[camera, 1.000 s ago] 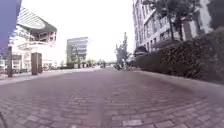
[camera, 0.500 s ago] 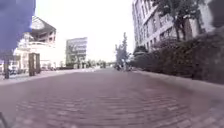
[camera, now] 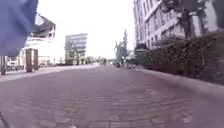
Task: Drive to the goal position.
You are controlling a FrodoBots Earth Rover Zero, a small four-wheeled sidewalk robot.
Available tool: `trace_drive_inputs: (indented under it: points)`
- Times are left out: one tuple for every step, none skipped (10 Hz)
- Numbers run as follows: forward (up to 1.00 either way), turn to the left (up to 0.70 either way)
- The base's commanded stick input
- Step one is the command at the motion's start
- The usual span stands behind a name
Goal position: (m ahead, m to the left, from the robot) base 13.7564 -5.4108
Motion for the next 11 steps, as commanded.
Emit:
trace_drive_inputs:
  points:
    - [0.70,0.00]
    - [0.70,0.00]
    - [0.70,0.00]
    - [0.70,0.00]
    - [0.70,0.00]
    - [0.70,0.00]
    - [0.70,0.00]
    - [0.70,0.00]
    - [0.70,0.00]
    - [0.70,0.00]
    - [0.70,0.00]
